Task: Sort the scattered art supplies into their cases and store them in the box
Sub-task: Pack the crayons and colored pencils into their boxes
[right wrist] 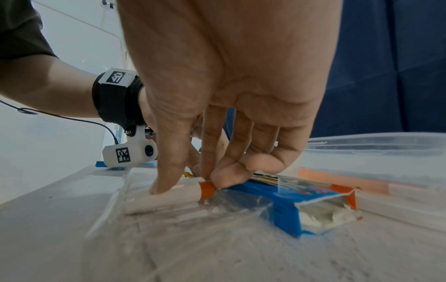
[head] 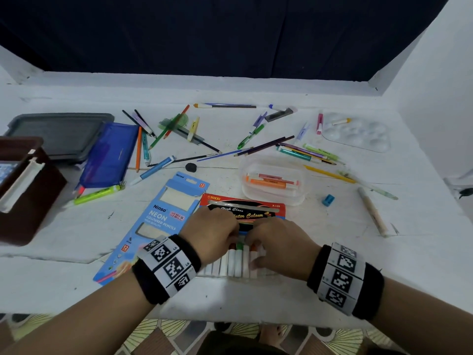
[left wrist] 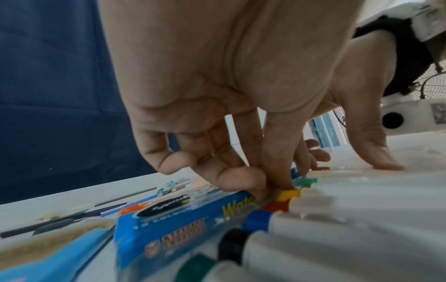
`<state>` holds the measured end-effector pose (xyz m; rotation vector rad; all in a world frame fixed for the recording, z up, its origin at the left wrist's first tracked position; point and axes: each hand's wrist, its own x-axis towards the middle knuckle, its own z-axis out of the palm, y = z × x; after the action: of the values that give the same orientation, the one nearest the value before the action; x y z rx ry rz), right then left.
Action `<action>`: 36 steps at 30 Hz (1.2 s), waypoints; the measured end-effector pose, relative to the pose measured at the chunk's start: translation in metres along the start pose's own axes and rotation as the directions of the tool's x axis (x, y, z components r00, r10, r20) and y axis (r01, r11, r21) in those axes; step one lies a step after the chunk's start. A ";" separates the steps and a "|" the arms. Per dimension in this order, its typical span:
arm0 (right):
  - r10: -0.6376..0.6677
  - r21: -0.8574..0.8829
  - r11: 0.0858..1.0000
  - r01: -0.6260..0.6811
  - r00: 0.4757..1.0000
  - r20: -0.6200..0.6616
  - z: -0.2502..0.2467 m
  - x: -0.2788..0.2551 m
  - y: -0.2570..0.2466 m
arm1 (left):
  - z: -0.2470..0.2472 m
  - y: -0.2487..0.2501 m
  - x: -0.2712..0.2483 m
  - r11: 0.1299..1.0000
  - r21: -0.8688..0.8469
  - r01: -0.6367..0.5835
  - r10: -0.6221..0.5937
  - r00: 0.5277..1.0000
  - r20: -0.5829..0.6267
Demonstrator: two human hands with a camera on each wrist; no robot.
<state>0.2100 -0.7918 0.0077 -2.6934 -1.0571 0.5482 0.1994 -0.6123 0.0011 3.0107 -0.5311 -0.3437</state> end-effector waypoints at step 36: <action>0.218 0.253 0.964 -0.082 0.787 -0.577 -0.150 0.123 0.179 | -0.086 -0.160 0.150 0.798 -0.602 0.027 -0.415 0.749 -0.516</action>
<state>0.4648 -0.8443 0.0559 -2.4865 -0.5653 -0.1814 0.4094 -0.5120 0.0371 2.3679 0.0310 0.4396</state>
